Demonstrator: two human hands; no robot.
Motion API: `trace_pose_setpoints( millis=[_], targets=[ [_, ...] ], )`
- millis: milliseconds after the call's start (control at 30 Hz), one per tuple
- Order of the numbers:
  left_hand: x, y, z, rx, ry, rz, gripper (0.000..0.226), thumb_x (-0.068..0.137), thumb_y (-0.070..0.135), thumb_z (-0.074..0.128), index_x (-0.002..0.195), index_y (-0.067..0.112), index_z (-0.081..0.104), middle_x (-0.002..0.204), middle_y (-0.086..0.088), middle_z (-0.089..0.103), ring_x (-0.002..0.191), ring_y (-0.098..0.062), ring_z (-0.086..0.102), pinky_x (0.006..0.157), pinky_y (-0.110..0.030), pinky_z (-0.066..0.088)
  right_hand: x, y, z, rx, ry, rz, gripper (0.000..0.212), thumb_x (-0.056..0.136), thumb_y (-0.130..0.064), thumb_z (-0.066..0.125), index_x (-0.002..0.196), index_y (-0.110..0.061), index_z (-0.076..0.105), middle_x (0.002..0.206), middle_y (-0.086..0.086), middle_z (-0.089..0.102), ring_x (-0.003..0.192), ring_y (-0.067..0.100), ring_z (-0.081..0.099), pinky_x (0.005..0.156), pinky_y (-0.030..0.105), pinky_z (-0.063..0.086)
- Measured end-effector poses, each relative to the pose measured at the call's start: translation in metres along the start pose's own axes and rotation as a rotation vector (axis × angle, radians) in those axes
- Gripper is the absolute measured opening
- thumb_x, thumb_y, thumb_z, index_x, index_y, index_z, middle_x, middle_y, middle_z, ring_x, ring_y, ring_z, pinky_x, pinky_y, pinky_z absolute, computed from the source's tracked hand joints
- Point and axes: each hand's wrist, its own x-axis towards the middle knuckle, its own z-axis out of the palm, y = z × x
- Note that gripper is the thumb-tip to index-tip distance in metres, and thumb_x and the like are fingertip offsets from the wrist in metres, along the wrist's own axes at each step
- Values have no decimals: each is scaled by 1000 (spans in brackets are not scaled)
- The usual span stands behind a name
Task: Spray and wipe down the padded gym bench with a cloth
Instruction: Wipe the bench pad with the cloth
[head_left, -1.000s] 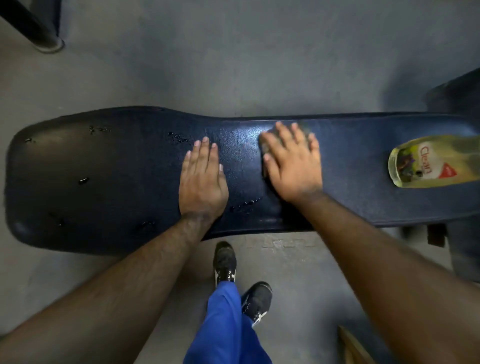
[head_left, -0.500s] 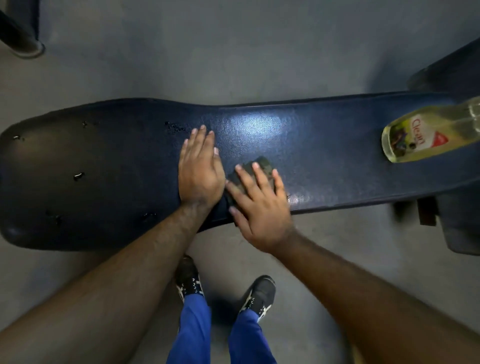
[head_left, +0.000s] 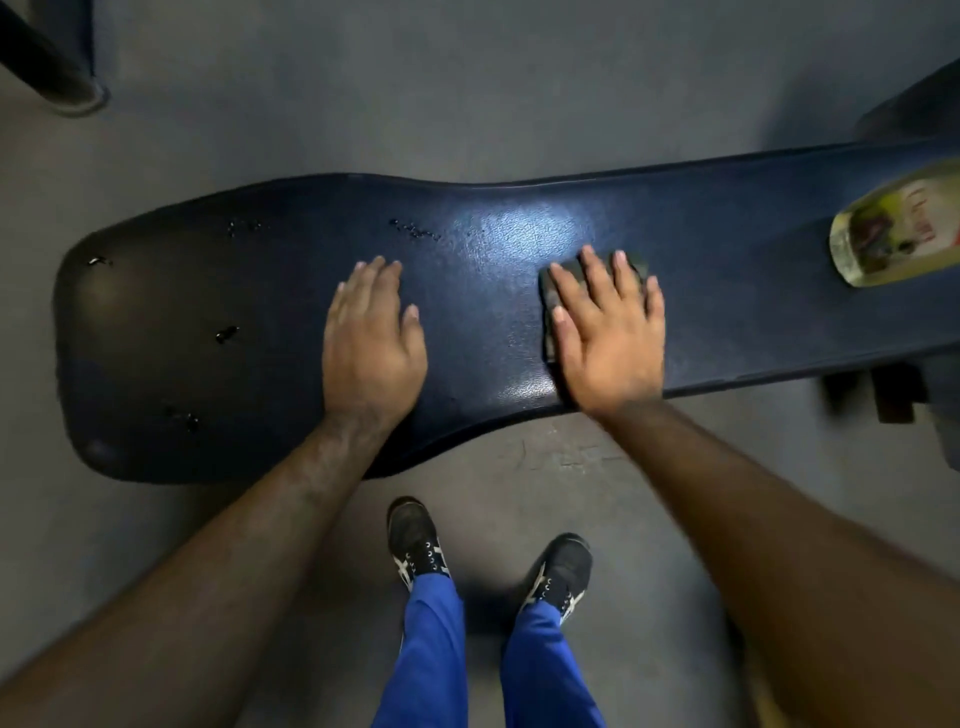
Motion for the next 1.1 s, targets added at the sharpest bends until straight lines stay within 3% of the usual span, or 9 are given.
trace_pose_setpoints(
  millis=[67, 200, 333, 500, 633, 767, 933, 1033, 1100],
  targets=[
    [1, -11, -9, 74, -12, -7, 56, 95, 26, 42, 145, 2, 40, 152, -17, 40, 144, -30, 31, 123, -41, 16, -20, -47, 10, 8, 15, 16, 53, 100, -47, 34, 151, -34, 39, 162, 2, 32, 151, 32, 23, 120, 58, 14],
    [3, -31, -8, 186, -41, 49, 58, 98, 31, 37, 147, -1, 37, 156, -20, 31, 147, -33, 25, 122, -46, 15, -25, -32, 1, -47, -181, -592, 57, 98, -51, 38, 152, -34, 36, 163, 1, 29, 151, 29, 22, 120, 57, 16],
    [0, -34, 0, 204, -13, 47, 55, 99, 29, 38, 146, 0, 38, 156, -19, 33, 146, -32, 26, 122, -45, 16, 15, -46, 6, -16, -47, 78, 59, 99, -52, 32, 154, -33, 31, 164, 4, 26, 152, 32, 18, 120, 60, 12],
    [0, -31, -2, 196, 16, 23, 54, 98, 26, 37, 145, -1, 40, 155, -18, 35, 146, -30, 28, 121, -45, 18, 7, -47, 1, -88, -193, -627, 56, 100, -49, 32, 154, -32, 33, 163, 4, 29, 151, 30, 22, 121, 56, 14],
    [2, -33, -1, 227, 7, -10, 55, 98, 26, 37, 147, 0, 36, 157, -17, 30, 148, -29, 23, 122, -44, 15, 48, -73, 9, -8, -78, 48, 57, 99, -48, 30, 154, -32, 32, 164, 4, 26, 152, 31, 17, 122, 56, 6],
    [4, -30, -8, 179, -47, -5, 57, 96, 27, 37, 146, 0, 39, 156, -17, 34, 147, -30, 27, 121, -44, 19, 39, -74, 8, -57, -206, -564, 55, 100, -48, 33, 153, -34, 34, 163, 2, 28, 151, 30, 21, 121, 57, 14],
    [22, -52, -27, 122, -47, 13, 60, 93, 29, 43, 145, 0, 39, 150, -20, 41, 142, -32, 34, 121, -42, 21, 82, -106, 11, 8, -106, 34, 58, 97, -48, 28, 153, -34, 32, 164, 4, 25, 153, 31, 16, 121, 58, 5],
    [23, -60, -23, 242, -50, 66, 59, 97, 29, 37, 147, -3, 35, 156, -20, 32, 147, -31, 25, 122, -45, 18, 76, -103, 11, -25, -201, -468, 57, 98, -49, 30, 153, -35, 33, 163, 1, 29, 152, 29, 20, 120, 56, 12],
    [22, -62, -16, 254, -54, 71, 58, 98, 28, 38, 147, -3, 34, 157, -19, 30, 148, -30, 23, 122, -45, 18, 108, -81, 9, -46, -150, -384, 56, 98, -48, 31, 152, -34, 35, 161, 1, 33, 150, 28, 24, 120, 54, 14]
  ],
)
